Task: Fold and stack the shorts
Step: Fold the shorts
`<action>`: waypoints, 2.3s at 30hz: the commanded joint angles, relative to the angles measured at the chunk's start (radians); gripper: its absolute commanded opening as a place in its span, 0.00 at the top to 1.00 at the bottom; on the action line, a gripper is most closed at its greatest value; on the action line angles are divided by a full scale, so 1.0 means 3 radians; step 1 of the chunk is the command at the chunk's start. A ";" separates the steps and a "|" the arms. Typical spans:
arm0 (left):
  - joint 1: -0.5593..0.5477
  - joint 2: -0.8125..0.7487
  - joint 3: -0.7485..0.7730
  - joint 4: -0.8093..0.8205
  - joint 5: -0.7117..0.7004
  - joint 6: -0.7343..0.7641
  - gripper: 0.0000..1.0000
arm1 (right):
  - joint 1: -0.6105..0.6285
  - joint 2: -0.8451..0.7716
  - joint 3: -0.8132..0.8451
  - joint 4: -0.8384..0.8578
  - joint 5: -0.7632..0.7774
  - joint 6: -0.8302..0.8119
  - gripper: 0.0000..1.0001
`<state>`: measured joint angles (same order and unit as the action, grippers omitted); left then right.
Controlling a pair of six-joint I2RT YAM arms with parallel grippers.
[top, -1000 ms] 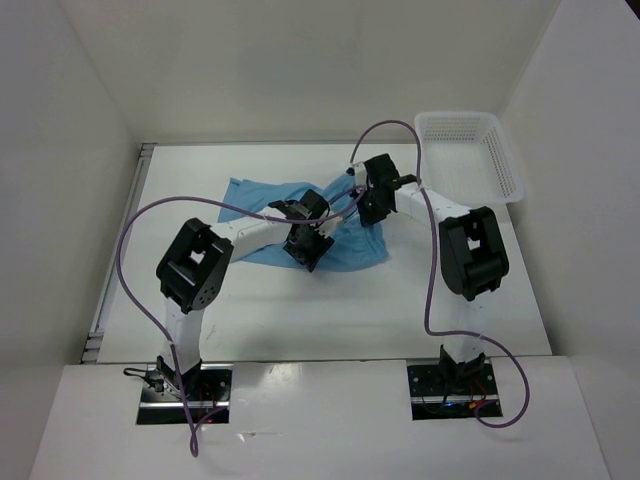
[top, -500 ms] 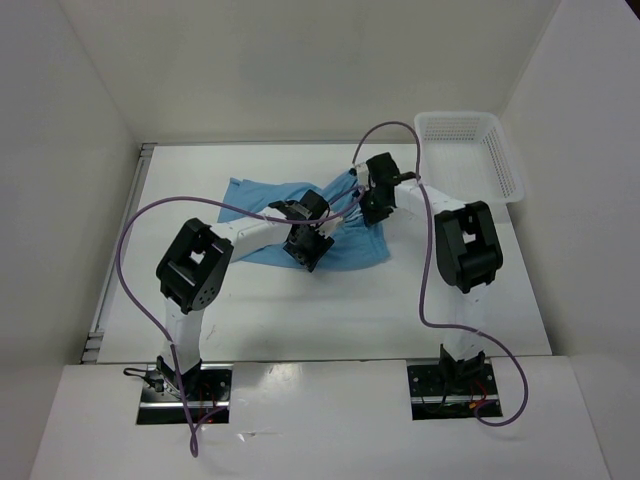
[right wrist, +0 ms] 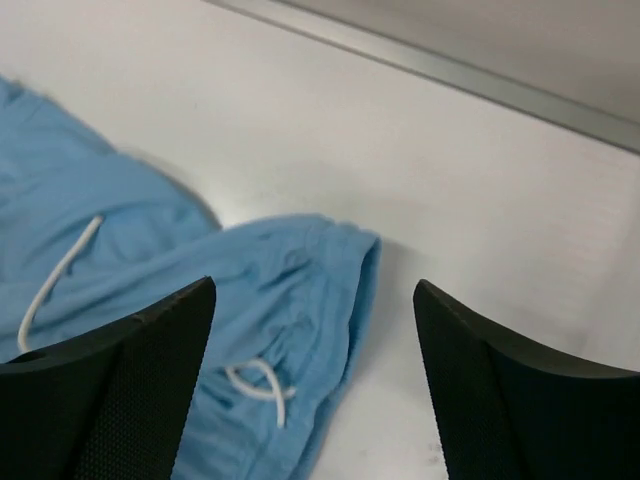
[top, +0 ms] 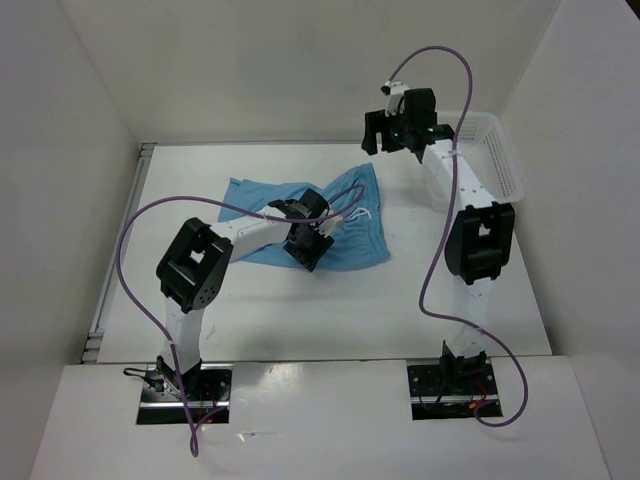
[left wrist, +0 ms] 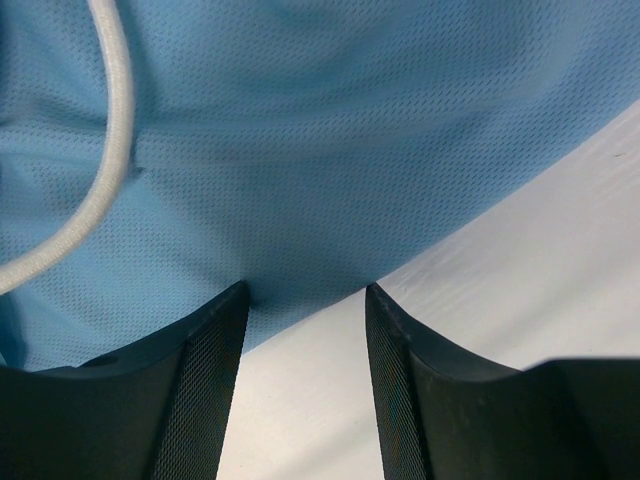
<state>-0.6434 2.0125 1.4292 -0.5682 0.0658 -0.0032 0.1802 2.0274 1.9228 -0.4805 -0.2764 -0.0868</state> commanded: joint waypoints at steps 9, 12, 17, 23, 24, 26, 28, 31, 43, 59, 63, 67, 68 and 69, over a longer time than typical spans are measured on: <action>0.0007 0.0210 0.0063 -0.0054 0.0016 0.0011 0.42 | -0.0049 0.1080 0.0974 0.0083 -0.0107 0.0422 0.00; 0.0007 0.0246 0.0093 -0.0054 0.0016 0.0011 0.42 | -0.0049 0.1122 0.0898 0.0083 -0.0264 0.0392 0.00; 0.0007 0.0276 0.0094 -0.0054 0.0016 0.0011 0.42 | -0.0049 0.1086 0.0658 -0.0004 -0.0485 0.0361 0.05; 0.0007 0.0276 0.0094 -0.0054 0.0016 0.0011 0.42 | -0.0049 0.0958 0.0304 -0.0035 -0.0455 0.0392 0.23; 0.0007 0.0276 0.0094 -0.0054 0.0016 0.0011 0.42 | -0.0049 0.0928 0.0259 -0.0035 -0.0454 0.0392 0.23; 0.0007 0.0276 0.0094 -0.0054 0.0016 0.0011 0.42 | -0.0049 0.0927 0.0258 -0.0035 -0.0388 0.0432 0.29; 0.0007 0.0276 0.0094 -0.0054 0.0016 0.0011 0.42 | -0.0049 0.0927 0.0294 0.0001 -0.0306 0.0463 0.34; 0.0007 0.0276 0.0094 -0.0054 0.0016 0.0011 0.42 | -0.0049 0.0927 0.0381 0.0001 -0.0275 0.0463 0.34; 0.0007 0.0276 0.0063 -0.0054 -0.0025 0.0011 0.42 | -0.0018 0.1025 0.0580 0.0032 -0.0531 0.0392 0.36; 0.0109 0.0067 0.0063 -0.0166 0.0061 0.0011 0.42 | -0.0018 0.0631 0.0290 -0.0060 -0.0454 -0.0139 1.00; 0.0242 -0.0265 0.0287 -0.0534 0.0307 0.0011 0.42 | 0.0018 0.0279 -0.0073 -0.0091 -0.0546 -0.0701 1.00; 0.0477 -0.0510 0.0365 -0.0892 0.0654 0.0011 0.41 | 0.0191 -0.0156 -0.0548 -0.0152 -0.0516 -0.1468 1.00; 0.0624 -0.0551 0.0365 -0.0893 0.0685 0.0011 0.41 | 0.0237 -0.0359 -0.0671 -0.0152 -0.0480 -0.1703 1.00; 0.0707 -0.0592 0.0299 -0.0923 0.0686 0.0011 0.41 | 0.0334 -0.0457 -0.0930 -0.0152 -0.0404 -0.1791 1.00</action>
<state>-0.4995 1.9247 1.4944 -0.7654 0.1909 -0.0032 0.2131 2.0251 1.7504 -0.5098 -0.4171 -0.4080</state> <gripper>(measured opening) 0.589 0.029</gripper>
